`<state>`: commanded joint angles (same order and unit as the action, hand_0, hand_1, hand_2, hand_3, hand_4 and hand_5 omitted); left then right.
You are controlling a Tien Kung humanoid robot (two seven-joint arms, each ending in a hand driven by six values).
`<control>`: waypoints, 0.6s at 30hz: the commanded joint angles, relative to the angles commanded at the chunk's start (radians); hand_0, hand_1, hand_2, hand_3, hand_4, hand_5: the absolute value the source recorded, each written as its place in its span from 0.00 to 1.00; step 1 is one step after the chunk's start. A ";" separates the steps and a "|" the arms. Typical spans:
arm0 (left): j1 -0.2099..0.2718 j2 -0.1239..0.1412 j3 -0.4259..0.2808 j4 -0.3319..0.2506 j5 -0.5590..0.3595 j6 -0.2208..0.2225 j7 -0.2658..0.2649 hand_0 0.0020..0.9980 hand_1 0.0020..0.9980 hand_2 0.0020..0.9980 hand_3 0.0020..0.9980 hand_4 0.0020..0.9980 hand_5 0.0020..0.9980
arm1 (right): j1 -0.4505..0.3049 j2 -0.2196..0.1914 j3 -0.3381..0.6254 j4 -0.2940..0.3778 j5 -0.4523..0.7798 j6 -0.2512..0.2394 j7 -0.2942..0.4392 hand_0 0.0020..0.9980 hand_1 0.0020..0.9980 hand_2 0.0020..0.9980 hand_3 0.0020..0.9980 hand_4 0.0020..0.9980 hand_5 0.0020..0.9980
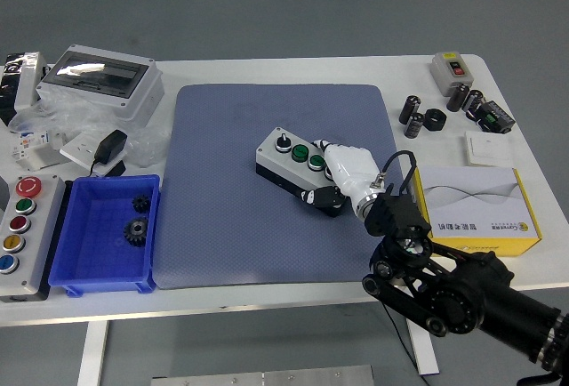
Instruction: Pick up the button,place it on the desk,press the button,press the button
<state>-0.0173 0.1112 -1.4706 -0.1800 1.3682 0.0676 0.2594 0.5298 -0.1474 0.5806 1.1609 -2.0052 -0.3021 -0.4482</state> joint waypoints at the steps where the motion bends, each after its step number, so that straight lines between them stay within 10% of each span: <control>1: 0.000 0.000 0.000 0.000 0.000 0.000 0.000 0.63 0.63 0.57 0.61 0.68 0.26 | -0.002 -0.005 0.006 0.007 0.007 -0.003 0.013 0.08 0.30 0.38 0.44 0.07 0.00; 12: 0.006 -0.004 -0.017 0.000 0.010 0.000 0.002 0.63 0.63 0.57 0.61 0.68 0.26 | -0.002 -0.197 0.001 0.239 0.197 0.138 0.287 0.09 0.28 0.32 0.26 0.00 0.00; 18: 0.003 -0.006 -0.020 0.000 0.016 0.000 0.001 0.63 0.63 0.57 0.61 0.68 0.26 | 0.017 -0.239 -0.077 0.287 0.148 0.133 0.382 0.15 0.30 0.31 0.24 0.00 0.00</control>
<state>-0.0147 0.1056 -1.4907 -0.1800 1.3845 0.0675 0.2609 0.5471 -0.3861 0.5035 1.4477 -1.8568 -0.1689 -0.0661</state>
